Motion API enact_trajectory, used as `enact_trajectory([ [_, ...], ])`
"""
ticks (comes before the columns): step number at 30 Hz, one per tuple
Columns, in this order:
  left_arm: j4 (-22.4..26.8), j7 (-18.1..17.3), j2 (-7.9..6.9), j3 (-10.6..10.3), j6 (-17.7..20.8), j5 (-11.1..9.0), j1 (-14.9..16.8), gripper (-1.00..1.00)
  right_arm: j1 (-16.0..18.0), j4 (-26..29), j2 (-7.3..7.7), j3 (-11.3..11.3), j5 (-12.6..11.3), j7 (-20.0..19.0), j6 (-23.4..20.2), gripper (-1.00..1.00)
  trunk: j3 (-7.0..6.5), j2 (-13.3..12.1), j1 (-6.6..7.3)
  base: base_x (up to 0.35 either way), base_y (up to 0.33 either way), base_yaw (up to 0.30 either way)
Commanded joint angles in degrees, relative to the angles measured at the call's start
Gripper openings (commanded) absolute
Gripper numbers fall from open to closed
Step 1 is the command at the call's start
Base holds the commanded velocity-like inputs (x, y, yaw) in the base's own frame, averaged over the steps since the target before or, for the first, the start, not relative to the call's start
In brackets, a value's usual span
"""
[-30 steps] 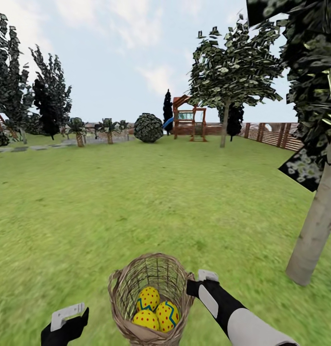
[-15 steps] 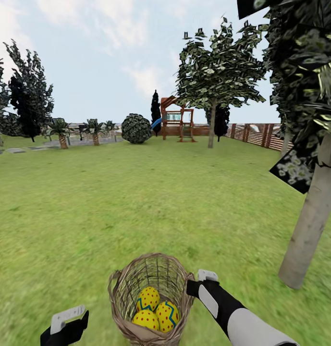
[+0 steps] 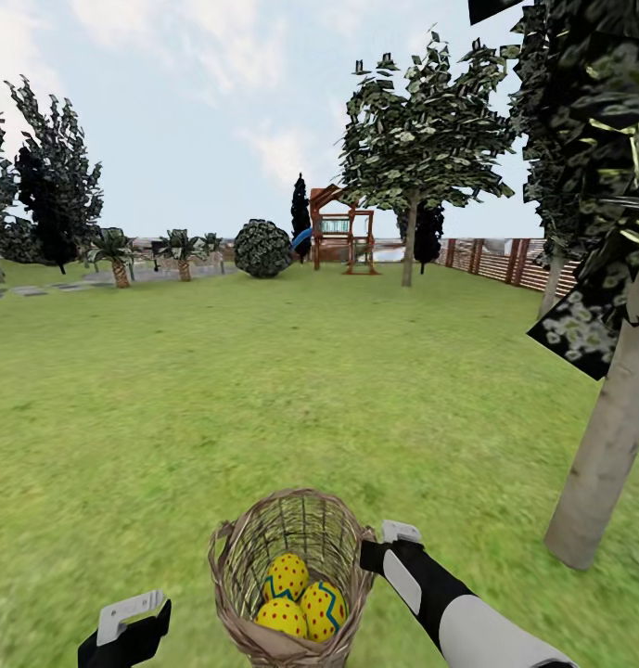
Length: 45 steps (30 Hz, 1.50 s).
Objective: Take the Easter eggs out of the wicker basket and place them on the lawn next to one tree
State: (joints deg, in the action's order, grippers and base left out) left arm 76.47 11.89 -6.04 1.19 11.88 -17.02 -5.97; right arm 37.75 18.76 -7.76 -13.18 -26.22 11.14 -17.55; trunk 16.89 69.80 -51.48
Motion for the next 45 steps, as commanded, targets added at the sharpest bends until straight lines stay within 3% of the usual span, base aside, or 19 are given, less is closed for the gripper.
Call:
enact_trajectory([
  [1, 0.1, 0.3, -0.03, 0.0, 0.2, -0.6, 0.0, 1.0, 0.0, 0.2, 0.03, -0.4, -0.7, 0.5, -0.2, -1.0, 0.06, 0.0, -0.01, 0.002, 0.0, 0.0],
  [4, 0.1, 0.3, -0.03, 0.0, -0.8, -0.5, 0.0, 1.0, 0.0, 0.1, 0.03, -0.4, -0.7, 0.5, -0.2, -1.0, 0.06, 0.0, -0.01, 0.0, 0.0, 0.0],
  [45, -0.9, 0.2, -0.03, -0.2, -1.2, -0.3, 0.0, 1.0, 0.0, 0.1, 0.03, -0.4, -0.7, 0.4, -0.2, -1.0, 7.42, 16.5, -9.01, 0.0, 0.0, 0.0],
])
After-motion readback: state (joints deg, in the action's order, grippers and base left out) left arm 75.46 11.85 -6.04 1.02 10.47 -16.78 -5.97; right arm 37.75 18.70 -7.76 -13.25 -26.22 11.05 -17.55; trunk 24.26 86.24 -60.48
